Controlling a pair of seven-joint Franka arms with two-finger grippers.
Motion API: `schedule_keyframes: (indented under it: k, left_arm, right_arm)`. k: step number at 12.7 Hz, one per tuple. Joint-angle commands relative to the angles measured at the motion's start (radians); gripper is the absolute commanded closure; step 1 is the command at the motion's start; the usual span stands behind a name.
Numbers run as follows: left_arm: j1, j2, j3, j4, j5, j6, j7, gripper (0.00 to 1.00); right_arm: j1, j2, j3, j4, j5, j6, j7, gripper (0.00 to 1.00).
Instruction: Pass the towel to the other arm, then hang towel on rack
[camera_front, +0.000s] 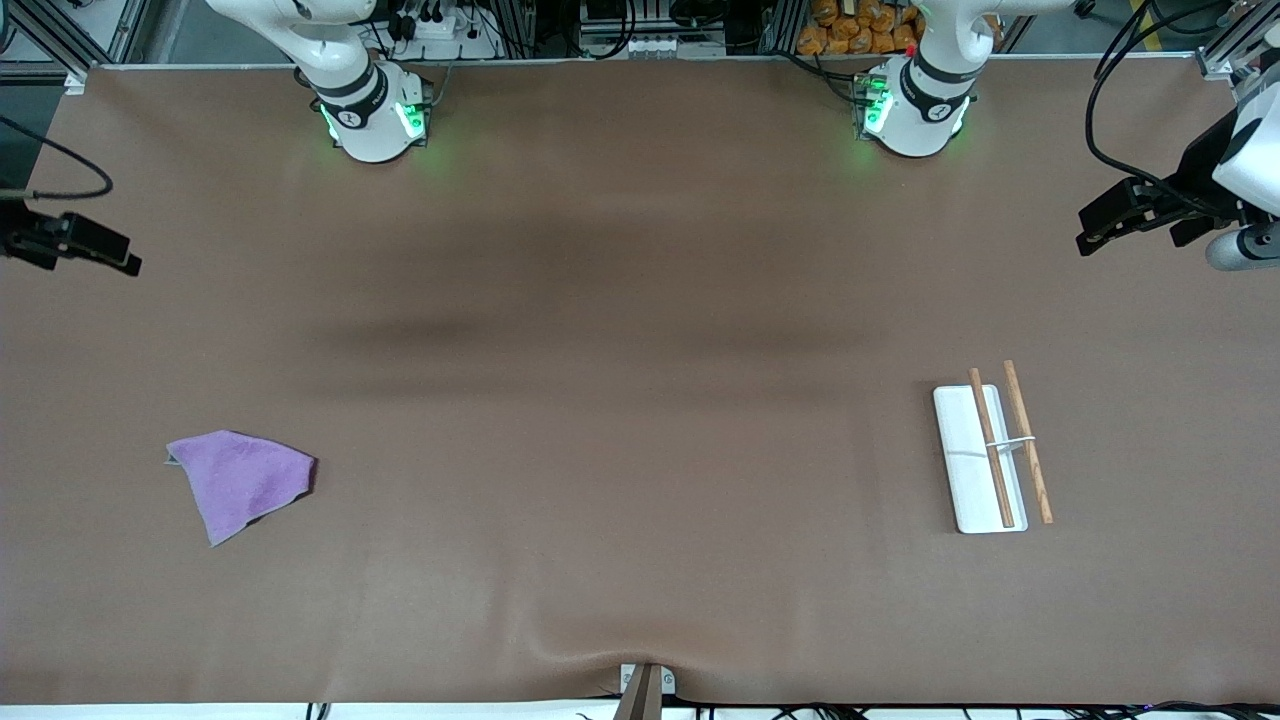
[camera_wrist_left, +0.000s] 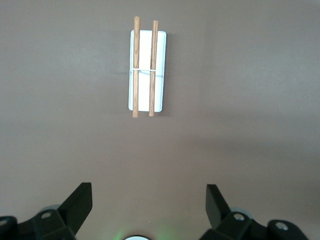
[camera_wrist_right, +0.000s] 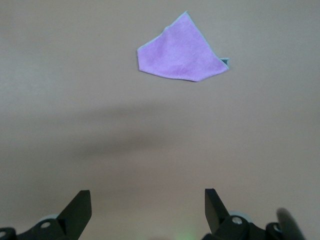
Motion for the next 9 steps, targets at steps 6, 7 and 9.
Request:
schedule_keyframes:
  k: [6,7,9]
  left_arm:
    - [-0.004,-0.005,-0.003,0.003,0.019,-0.013,0.003,0.0]
    - [-0.004,-0.005,-0.003,0.003,0.019,-0.013,0.003,0.0]
    - [-0.004,-0.005,-0.003,0.003,0.019,-0.013,0.005,0.0]
  right_arm:
    - [-0.123,0.238,0.005,0.118,-0.036,0.106,-0.281,0.0]
    - [-0.135,0.261,0.005,0.118,-0.049,0.147,-0.304,0.0]
    - [-0.173,0.332,0.005,0.121,-0.063,0.218,-0.364,0.0]
